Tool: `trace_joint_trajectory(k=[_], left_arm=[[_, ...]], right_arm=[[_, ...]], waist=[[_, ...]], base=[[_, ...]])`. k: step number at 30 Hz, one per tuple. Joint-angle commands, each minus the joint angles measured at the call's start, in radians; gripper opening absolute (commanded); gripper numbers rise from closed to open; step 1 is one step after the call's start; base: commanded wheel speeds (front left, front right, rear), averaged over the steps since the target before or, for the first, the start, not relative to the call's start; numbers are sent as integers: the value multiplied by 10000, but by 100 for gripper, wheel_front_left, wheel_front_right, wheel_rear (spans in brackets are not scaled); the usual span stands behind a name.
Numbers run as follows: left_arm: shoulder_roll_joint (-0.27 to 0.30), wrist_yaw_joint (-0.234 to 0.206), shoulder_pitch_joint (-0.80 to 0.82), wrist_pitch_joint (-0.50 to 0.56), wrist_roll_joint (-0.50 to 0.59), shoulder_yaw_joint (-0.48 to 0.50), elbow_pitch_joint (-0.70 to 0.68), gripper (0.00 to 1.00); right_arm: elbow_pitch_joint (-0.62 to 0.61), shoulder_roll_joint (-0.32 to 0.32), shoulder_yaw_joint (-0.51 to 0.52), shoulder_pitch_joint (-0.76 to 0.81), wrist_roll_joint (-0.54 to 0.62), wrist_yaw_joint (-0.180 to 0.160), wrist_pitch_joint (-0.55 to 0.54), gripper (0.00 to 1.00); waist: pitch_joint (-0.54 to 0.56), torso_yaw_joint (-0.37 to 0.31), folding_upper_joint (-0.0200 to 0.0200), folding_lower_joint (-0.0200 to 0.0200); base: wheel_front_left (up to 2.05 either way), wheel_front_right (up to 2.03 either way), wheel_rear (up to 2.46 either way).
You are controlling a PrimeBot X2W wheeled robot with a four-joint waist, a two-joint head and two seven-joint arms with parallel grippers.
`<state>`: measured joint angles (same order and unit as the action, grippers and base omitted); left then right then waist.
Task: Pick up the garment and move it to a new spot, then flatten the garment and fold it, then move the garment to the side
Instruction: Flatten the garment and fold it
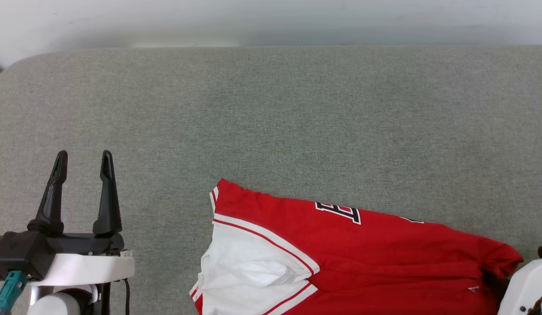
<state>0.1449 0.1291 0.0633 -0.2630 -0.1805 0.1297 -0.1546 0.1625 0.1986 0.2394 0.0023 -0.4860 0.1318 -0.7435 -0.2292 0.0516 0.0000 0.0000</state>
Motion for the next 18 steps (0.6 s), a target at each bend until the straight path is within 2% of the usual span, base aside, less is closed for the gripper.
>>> trace_joint_trajectory(k=[1,6,12,18], left_arm=[[26,11,-87,-20,-44,-19,-11,100],[44,12,-51,-20,-61,-41,-26,100],[47,13,-62,-20,-45,-33,10,100],[-11,13,-195,-21,-72,-1,32,100]], right_arm=[[336,-5,25,5,61,-22,36,0],[424,723,786,-377,414,-36,502,0],[980,1154,1733,-923,919,-22,928,0],[953,1024,1723,-1055,784,-16,805,0]], waist=[[-2,-19,0,0],[-12,-57,0,0],[56,-82,0,0],[270,-133,0,0]], base=[[0,0,0],[0,0,0],[0,0,0],[0,0,0]])
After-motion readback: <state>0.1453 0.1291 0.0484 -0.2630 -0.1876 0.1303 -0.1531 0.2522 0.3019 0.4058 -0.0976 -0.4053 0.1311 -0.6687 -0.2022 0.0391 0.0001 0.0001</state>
